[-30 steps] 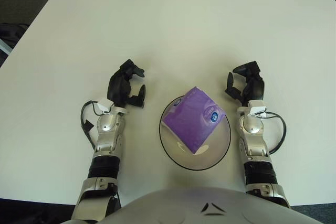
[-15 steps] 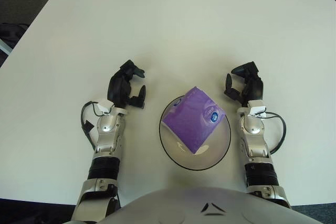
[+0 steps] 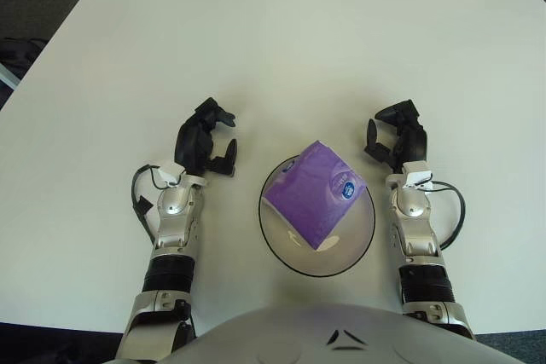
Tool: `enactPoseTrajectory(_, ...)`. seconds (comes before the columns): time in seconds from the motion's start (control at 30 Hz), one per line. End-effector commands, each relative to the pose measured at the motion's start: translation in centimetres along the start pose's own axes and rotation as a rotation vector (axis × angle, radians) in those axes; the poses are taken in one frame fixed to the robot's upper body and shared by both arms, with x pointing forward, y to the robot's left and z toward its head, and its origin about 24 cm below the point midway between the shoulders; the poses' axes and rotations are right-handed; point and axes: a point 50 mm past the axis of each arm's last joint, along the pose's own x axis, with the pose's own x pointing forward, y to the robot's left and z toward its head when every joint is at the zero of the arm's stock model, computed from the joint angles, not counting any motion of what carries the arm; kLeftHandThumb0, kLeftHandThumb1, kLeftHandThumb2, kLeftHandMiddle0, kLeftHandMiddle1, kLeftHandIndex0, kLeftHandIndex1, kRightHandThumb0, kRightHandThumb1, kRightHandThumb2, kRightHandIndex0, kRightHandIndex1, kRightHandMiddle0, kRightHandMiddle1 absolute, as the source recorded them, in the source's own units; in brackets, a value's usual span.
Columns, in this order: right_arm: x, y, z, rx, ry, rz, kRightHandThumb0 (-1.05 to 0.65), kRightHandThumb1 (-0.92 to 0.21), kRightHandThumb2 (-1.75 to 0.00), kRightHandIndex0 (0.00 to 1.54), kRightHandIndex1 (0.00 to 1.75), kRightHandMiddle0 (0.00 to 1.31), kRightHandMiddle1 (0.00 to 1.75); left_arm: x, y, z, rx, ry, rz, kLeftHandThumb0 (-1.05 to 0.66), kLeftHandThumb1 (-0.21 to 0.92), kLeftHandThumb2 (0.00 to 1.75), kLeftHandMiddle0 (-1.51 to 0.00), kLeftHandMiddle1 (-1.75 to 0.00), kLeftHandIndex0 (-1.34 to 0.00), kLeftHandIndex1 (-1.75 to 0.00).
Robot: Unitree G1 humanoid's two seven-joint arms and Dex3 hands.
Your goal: Put the tissue paper into the plate.
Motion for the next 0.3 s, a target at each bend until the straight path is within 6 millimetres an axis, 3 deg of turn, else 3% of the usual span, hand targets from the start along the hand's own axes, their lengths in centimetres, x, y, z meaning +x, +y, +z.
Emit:
enactPoseTrajectory(0.0, -1.86, -0.39, -2.78, -0.041, 0.165, 0.009, -0.38, -0.68, -0.86, 0.56, 1.34, 0.33, 1.75, -2.49, 0.03, -3.15, -0.049, 0.156, 0.031, -0.01, -0.08, 1.75, -0.91, -1.75, -0.72, -1.66)
enactPoseTrajectory(0.27, -1.97, -0.45, -2.70, -0.047, 0.168, 0.011, -0.38, -0.69, -0.85, 0.56, 1.34, 0.33, 1.75, -2.52, -0.06, -3.13, -0.045, 0.149, 0.031, -0.01, -0.08, 1.75, -0.91, -1.75, -0.73, -1.66)
